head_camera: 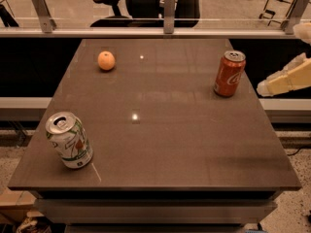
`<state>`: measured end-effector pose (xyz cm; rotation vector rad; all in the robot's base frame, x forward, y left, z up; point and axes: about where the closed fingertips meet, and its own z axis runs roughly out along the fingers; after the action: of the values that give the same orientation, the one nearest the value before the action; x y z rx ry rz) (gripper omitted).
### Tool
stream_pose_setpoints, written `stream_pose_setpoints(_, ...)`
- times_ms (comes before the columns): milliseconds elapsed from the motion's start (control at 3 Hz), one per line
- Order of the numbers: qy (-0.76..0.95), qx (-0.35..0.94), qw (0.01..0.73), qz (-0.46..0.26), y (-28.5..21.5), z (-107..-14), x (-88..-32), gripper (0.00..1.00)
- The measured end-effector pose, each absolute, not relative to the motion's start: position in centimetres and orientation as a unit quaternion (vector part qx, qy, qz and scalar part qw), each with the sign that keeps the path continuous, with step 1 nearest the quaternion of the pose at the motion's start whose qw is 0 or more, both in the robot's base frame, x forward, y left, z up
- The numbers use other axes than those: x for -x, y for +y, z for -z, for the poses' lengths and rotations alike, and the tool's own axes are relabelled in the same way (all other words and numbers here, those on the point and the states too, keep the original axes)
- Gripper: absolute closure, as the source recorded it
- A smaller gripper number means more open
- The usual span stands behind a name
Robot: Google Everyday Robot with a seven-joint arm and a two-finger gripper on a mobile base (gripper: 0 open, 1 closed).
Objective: Move coke can near orange
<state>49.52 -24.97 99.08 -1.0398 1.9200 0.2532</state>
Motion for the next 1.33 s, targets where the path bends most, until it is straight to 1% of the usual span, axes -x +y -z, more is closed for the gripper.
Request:
stream_pose_setpoints(1000, 0.778, 0.381, 0.473, -0.159, -23.1, -95.2, -52.0, 0.00)
stream_pose_setpoints(1333, 0.764, 0.371, 0.490, -0.195, -22.4, -94.4, -52.6, 0.00)
